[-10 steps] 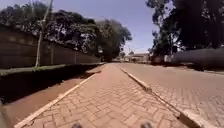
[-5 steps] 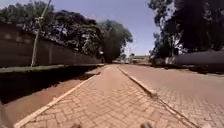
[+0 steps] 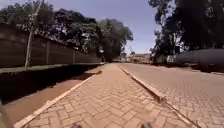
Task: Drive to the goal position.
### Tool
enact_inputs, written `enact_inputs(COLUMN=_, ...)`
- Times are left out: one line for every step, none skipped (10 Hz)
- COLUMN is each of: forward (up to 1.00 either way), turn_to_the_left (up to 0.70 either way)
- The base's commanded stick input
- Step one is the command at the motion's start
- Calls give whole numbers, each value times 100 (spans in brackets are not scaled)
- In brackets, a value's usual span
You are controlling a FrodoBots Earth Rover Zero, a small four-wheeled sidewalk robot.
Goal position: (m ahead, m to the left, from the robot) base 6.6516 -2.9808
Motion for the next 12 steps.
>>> enact_inputs(forward=70, turn_to_the_left=0)
enact_inputs(forward=70, turn_to_the_left=0)
enact_inputs(forward=70, turn_to_the_left=0)
enact_inputs(forward=70, turn_to_the_left=0)
enact_inputs(forward=70, turn_to_the_left=0)
enact_inputs(forward=70, turn_to_the_left=0)
enact_inputs(forward=70, turn_to_the_left=0)
enact_inputs(forward=70, turn_to_the_left=0)
enact_inputs(forward=70, turn_to_the_left=0)
enact_inputs(forward=70, turn_to_the_left=0)
enact_inputs(forward=70, turn_to_the_left=0)
enact_inputs(forward=70, turn_to_the_left=0)
